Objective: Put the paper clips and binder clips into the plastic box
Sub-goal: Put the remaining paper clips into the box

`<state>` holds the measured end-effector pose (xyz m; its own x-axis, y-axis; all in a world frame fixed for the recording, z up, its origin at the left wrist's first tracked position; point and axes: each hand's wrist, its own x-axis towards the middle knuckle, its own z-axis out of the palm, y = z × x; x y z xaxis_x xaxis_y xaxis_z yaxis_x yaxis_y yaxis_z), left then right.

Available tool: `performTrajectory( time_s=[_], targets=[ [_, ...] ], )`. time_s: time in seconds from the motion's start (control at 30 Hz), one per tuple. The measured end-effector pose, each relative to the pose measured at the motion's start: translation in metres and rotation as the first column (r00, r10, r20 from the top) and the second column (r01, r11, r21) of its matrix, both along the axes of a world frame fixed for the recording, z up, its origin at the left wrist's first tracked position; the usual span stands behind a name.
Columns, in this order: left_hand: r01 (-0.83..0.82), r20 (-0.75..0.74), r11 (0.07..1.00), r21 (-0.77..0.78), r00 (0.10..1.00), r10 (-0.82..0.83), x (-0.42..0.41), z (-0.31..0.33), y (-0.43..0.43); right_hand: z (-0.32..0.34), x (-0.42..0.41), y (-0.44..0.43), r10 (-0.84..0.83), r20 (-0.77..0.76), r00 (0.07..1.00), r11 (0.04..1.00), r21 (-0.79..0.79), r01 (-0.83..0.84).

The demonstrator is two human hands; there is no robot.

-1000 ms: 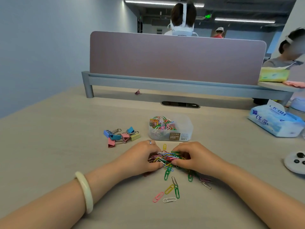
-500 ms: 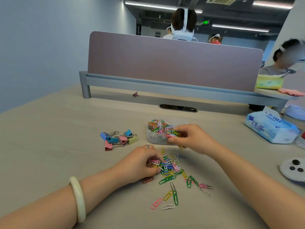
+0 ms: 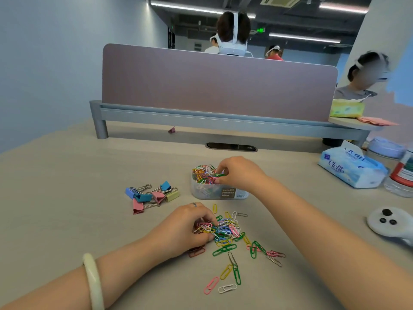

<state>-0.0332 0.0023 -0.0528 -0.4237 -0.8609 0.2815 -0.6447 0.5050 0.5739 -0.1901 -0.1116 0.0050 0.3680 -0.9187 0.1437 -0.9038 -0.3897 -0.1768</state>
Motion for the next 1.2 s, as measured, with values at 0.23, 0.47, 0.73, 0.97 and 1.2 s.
performTrajectory(
  time_s=[0.23,0.47,0.73,0.97,1.2],
  targets=[
    [-0.007,0.0,1.0,0.015,1.0,0.007,0.0,0.002,0.002,-0.004,0.0,0.003,0.049,0.019,0.999,0.998,-0.035,-0.048],
    [-0.026,-0.037,0.998,0.064,0.999,0.028,-0.002,0.002,0.002,0.001,-0.003,0.002,0.058,-0.025,0.998,0.998,0.031,-0.057],
    [-0.083,-0.23,0.976,0.202,0.965,0.129,0.004,0.005,-0.008,-0.01,-0.038,0.045,0.207,0.367,0.907,0.978,-0.11,-0.179],
    [-0.144,-0.308,0.981,0.131,0.934,0.178,-0.009,0.045,-0.058,-0.034,-0.061,0.075,0.255,0.309,0.916,0.965,-0.014,-0.264],
    [-0.31,0.046,0.95,-0.041,0.949,0.311,-0.026,0.059,-0.136,-0.043,-0.069,0.074,0.25,0.317,0.915,0.966,-0.018,-0.258]
  ],
)
